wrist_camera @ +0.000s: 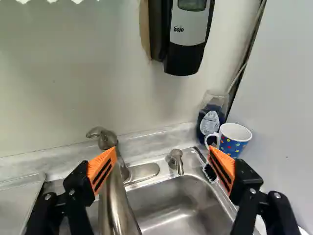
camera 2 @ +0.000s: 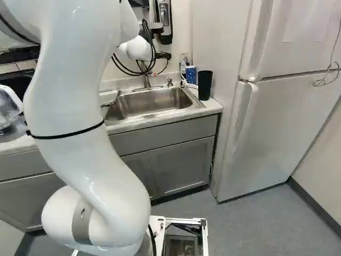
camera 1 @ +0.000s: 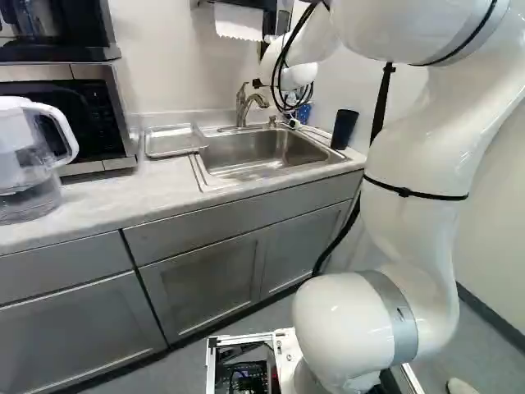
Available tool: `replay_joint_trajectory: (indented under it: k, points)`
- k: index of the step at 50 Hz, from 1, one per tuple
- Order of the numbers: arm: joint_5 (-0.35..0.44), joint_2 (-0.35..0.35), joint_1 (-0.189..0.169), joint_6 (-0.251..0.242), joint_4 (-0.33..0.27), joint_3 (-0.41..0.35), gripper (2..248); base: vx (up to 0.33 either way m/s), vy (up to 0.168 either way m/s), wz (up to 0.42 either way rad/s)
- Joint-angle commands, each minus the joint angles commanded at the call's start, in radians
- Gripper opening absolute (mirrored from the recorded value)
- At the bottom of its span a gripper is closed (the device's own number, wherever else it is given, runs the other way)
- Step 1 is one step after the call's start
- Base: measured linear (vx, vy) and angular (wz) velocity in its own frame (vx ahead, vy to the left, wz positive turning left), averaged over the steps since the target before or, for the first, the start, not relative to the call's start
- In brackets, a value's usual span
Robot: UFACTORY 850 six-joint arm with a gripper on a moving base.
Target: Rinse the cup and place it in the tray
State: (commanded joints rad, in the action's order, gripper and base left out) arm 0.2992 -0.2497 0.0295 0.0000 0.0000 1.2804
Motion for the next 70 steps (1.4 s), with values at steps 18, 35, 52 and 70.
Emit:
replay_joint_trajectory:
  k: [18,35,52,70]
  points:
    - [-0.032,-0.069,0.025,0.0,0.0,0.079,247,0.0,0.0,0.0]
    - [-0.04,-0.136,0.045,0.0,0.0,0.157,247,0.0,0.0,0.0]
    - [-0.024,-0.188,0.058,0.0,0.0,0.221,247,0.0,0.0,0.0]
    - [0.019,-0.204,0.06,0.0,0.0,0.239,247,0.0,0.0,0.0]
